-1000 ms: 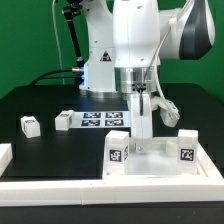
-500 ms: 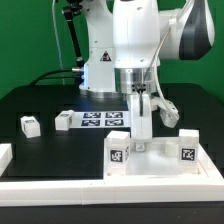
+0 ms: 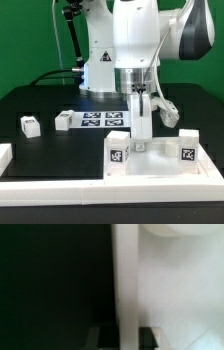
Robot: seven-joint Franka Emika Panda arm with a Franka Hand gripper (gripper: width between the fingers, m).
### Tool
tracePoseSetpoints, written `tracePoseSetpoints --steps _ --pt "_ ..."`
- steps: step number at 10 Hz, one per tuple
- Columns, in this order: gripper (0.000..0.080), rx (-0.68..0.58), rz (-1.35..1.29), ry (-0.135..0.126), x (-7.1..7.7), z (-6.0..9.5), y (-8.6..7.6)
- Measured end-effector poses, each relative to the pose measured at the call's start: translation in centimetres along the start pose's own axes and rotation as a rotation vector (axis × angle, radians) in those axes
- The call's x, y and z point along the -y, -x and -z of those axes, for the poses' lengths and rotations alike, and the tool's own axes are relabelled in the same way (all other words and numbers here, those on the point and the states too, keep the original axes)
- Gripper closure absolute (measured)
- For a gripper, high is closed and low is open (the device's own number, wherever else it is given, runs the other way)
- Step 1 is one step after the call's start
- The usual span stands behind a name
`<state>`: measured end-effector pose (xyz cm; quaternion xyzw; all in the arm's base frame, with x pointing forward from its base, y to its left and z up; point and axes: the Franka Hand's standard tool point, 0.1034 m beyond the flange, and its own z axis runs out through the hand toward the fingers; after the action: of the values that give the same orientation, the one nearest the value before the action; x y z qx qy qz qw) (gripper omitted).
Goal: Assemble square table
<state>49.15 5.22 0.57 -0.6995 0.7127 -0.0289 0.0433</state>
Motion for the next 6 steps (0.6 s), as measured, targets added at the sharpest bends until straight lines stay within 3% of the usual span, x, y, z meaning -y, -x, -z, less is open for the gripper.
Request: tracePoseSetpoints --steps 3,4,6 --pt "0.0742 -0.091 0.186 -0.046 -3.3 1.0 -4.5" --pt "0.0742 -0.131 0.254 -0.064 -3.7 1.3 -6.4" --pt "0.0742 -0.135 0.406 -0.053 -3.8 1.2 -6.4"
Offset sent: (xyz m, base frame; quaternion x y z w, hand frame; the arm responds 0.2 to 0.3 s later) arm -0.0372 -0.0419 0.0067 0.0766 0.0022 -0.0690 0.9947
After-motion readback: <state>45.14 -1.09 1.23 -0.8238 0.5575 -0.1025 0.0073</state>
